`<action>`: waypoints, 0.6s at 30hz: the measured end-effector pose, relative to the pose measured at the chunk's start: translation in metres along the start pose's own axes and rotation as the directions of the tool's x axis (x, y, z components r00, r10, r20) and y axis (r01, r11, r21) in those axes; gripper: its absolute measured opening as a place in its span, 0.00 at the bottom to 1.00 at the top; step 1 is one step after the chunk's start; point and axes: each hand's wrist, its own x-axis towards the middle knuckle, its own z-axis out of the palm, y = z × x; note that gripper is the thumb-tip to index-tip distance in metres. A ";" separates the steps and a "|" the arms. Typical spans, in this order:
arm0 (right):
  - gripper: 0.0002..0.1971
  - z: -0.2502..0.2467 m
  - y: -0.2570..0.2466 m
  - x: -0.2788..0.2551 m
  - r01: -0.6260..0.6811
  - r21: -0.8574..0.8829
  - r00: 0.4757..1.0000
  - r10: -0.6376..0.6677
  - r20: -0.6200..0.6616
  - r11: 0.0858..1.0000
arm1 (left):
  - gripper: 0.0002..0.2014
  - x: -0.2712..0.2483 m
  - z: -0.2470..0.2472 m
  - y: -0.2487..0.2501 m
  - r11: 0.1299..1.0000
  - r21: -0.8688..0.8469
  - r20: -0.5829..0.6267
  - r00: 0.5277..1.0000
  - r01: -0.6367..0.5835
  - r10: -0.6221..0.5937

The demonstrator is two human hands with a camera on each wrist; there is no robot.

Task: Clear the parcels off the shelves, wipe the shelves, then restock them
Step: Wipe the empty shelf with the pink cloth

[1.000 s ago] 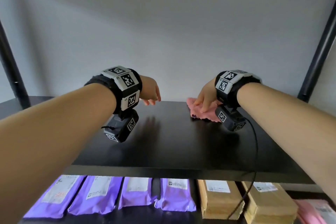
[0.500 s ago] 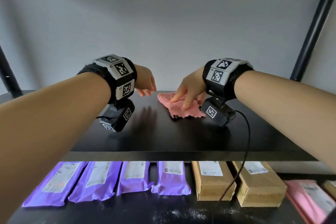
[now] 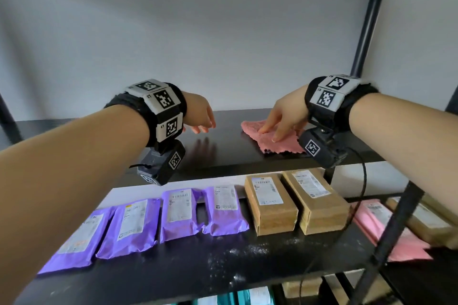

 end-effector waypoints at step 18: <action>0.22 0.038 0.018 -0.044 0.019 0.107 0.998 -0.011 -0.068 0.994 | 0.20 -0.022 0.027 0.044 0.921 0.351 -0.019 0.982 -0.171 0.190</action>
